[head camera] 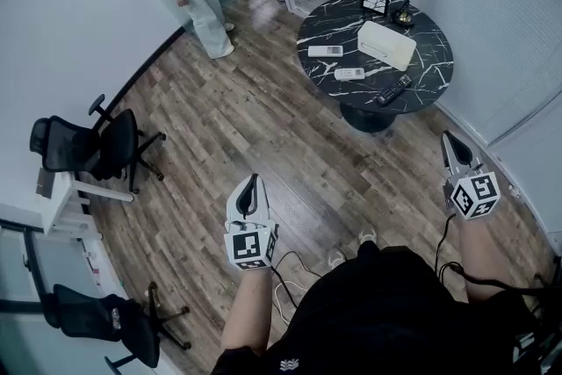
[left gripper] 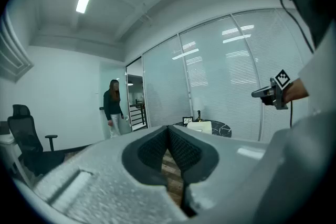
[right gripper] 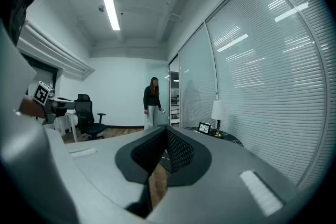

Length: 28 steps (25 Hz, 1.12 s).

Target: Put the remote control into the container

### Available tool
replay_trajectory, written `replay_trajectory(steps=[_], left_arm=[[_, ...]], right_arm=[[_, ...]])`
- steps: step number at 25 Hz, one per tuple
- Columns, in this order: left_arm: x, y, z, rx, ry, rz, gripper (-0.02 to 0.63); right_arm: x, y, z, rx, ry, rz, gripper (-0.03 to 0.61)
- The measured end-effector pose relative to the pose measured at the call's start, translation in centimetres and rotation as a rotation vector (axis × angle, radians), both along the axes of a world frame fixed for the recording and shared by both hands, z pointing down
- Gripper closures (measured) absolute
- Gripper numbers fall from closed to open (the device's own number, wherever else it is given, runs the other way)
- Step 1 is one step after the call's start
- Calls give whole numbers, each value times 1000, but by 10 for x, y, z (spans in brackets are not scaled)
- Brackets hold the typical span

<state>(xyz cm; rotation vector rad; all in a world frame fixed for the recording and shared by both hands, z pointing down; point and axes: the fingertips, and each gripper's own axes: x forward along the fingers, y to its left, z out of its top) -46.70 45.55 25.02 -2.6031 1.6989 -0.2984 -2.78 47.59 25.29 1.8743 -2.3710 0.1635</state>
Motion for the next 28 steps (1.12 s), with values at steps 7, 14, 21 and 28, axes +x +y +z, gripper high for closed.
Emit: replay_trajectory(steps=[7, 14, 21, 28], left_arm=[[0, -7, -4, 14, -51, -16, 612], [8, -17, -6, -1, -37, -61, 612], [36, -37, 17, -23, -50, -74, 612], [48, -91, 13, 13, -50, -11, 613]], right_arm=[[-5, -22, 3, 6, -14, -17, 578], [1, -45, 14, -13, -23, -63, 578], [20, -64, 42, -25, -21, -105, 577], [24, -110, 38, -18, -35, -100, 577]])
